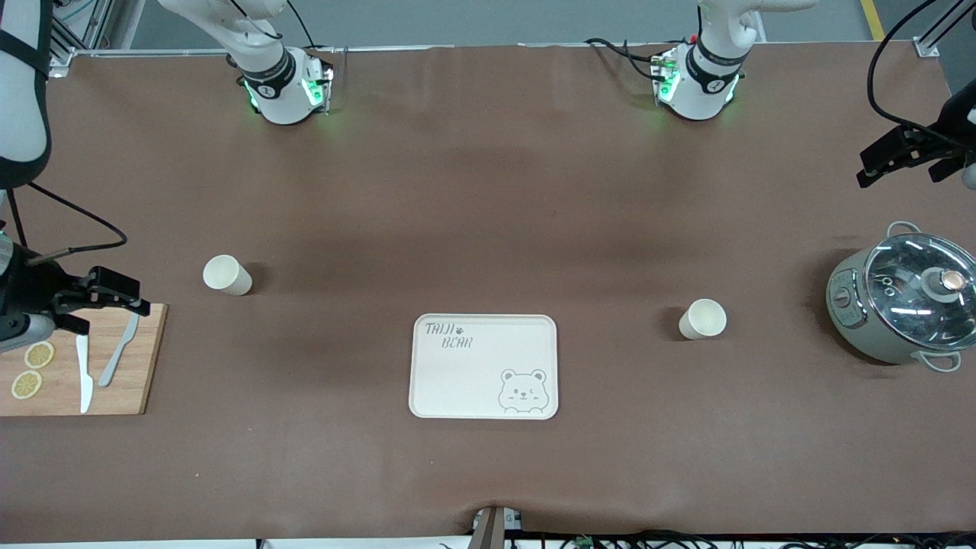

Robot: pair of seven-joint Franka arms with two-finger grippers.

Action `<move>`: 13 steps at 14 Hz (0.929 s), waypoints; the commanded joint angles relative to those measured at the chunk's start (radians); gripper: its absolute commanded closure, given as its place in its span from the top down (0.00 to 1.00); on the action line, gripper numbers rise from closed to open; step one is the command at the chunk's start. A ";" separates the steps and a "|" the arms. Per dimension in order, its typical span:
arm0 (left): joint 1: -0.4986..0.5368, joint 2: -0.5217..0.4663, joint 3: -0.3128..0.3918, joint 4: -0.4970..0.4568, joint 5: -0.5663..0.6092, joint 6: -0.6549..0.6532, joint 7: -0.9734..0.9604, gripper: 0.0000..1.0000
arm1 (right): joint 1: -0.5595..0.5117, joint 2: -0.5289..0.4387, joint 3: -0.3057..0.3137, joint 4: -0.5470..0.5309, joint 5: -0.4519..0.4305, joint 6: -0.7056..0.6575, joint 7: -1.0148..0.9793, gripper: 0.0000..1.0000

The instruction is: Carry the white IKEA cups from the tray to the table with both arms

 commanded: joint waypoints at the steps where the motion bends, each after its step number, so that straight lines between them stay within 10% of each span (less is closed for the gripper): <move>1: 0.002 -0.021 -0.021 -0.012 -0.019 -0.019 0.013 1.00 | -0.002 -0.112 -0.004 -0.009 -0.023 -0.148 0.110 1.00; 8: 0.004 -0.023 -0.036 -0.014 -0.017 -0.014 -0.005 1.00 | -0.021 -0.355 -0.008 -0.308 -0.088 -0.218 0.118 1.00; 13: 0.001 -0.015 -0.041 -0.015 -0.019 0.006 -0.005 1.00 | -0.048 -0.347 -0.002 -0.298 -0.114 -0.217 0.112 1.00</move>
